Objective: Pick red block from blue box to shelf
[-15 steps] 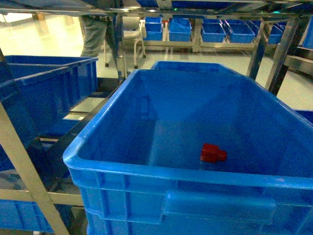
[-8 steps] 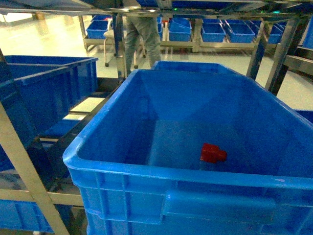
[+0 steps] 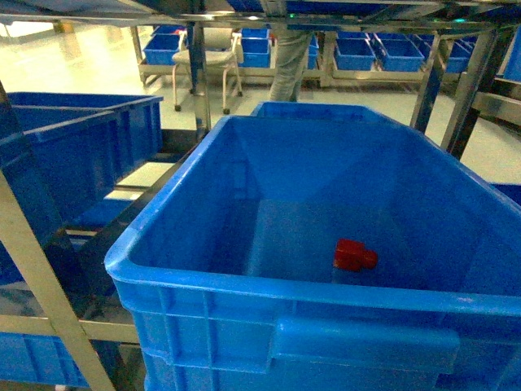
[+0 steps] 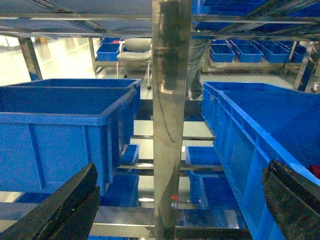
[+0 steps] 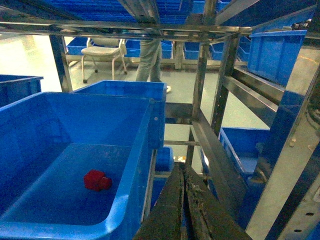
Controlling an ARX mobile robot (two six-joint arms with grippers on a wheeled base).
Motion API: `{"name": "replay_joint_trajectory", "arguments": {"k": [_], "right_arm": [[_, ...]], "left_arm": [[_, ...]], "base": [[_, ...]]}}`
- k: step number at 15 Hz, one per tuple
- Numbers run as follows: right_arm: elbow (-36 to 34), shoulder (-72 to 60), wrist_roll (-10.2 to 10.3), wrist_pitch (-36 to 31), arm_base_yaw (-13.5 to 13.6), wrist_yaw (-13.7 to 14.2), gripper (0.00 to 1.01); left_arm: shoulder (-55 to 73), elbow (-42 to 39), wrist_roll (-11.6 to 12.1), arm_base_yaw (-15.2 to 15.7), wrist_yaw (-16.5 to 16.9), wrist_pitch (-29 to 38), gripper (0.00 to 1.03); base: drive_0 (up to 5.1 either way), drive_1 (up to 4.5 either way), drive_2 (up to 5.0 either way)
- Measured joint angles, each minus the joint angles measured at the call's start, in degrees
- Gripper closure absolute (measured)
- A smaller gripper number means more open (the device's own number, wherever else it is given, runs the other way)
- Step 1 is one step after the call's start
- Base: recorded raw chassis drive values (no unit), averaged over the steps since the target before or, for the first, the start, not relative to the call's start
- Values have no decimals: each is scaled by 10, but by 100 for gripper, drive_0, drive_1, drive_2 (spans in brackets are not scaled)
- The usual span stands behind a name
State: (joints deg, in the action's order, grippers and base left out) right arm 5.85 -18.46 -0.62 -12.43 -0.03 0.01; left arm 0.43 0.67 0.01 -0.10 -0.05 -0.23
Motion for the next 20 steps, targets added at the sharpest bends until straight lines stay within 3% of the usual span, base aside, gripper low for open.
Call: {"name": "replay_joint_trajectory", "arguments": {"k": [9,10,11,14,17,19,20], "right_arm": [[-45,82,2,27,0,0,100],[-49,129,2,96,0,0,100],[-49,180,2,123,0,0,100],[-49,182,2,125,0,1,98],[-49,182,2,127,0,1,60],[-49,182,2,127,0,1,10],[-49,182,2,127,0,1,4]], "left_arm": [[0,0,0,0,0,0,5],[0,0,0,0,0,0,5],[0,0,0,0,0,0,5],[0,0,0,0,0,0,5],[0,0,0,0,0,0,5],[0,0,0,0,0,0,5],[0,0,0,0,0,0,5]], "base": [[0,0,0],[0,0,0],[0,0,0],[0,0,0],[0,0,0],[0,0,0],[0,0,0]]}}
